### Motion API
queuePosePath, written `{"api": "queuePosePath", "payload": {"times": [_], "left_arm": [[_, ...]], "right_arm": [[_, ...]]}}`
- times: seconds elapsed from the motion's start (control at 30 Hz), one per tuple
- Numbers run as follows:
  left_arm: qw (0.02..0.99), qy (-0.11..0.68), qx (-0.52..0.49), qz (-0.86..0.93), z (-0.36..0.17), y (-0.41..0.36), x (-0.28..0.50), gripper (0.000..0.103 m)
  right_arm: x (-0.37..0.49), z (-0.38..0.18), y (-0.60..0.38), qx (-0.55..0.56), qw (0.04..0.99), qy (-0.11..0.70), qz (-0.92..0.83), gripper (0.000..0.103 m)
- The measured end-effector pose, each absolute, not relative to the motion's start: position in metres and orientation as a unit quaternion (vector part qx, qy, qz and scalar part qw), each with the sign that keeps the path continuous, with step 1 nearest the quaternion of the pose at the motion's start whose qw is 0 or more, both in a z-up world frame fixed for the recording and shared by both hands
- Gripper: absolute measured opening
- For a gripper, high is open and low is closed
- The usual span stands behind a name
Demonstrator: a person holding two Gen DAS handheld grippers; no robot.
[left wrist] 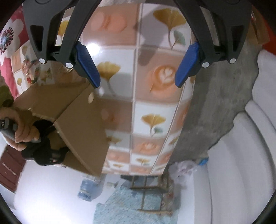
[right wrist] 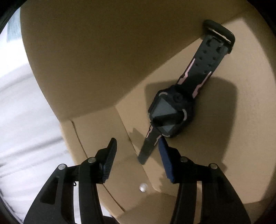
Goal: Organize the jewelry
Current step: 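Open both grippers to drop the watch into the box, then move both open grippers back toward the gold keychain charms on the table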
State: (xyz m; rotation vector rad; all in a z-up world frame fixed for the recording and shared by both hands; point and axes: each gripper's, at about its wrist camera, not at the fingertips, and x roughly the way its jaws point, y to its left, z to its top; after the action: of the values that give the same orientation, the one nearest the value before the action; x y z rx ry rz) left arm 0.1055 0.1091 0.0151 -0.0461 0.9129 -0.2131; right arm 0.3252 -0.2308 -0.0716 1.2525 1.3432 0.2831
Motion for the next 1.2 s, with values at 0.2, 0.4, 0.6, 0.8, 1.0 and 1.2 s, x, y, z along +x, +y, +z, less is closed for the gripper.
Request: {"api": "queuePosePath", "payload": {"times": [0.2,0.4,0.6,0.8,1.0,1.2], "left_arm": [[0.884,0.454,-0.048,-0.098,-0.001,0.120,0.097,0.084],[0.887,0.444,-0.049,-0.117,0.002,0.110,0.090,0.084],[0.890,0.440,-0.021,-0.116,0.004,0.100,0.081,0.084],[0.891,0.436,-0.030,-0.120,0.009,0.100,0.072,0.084],[0.903,0.401,-0.039,-0.146,0.024,0.096,0.059,0.085],[0.896,0.388,-0.068,-0.206,0.027,0.080,0.044,0.089]], "right_arm": [[0.319,-0.068,-0.237,0.588,0.630,0.499,0.094,0.053],[0.310,-0.059,-0.244,0.606,0.658,0.445,0.051,0.058],[0.302,-0.046,-0.251,0.587,0.673,0.449,0.018,0.063],[0.280,-0.012,-0.260,0.567,0.684,0.459,0.035,0.070],[0.197,0.076,-0.280,0.492,0.757,0.414,0.115,0.079],[0.088,0.110,-0.263,0.309,0.865,0.379,0.112,0.087]]}}
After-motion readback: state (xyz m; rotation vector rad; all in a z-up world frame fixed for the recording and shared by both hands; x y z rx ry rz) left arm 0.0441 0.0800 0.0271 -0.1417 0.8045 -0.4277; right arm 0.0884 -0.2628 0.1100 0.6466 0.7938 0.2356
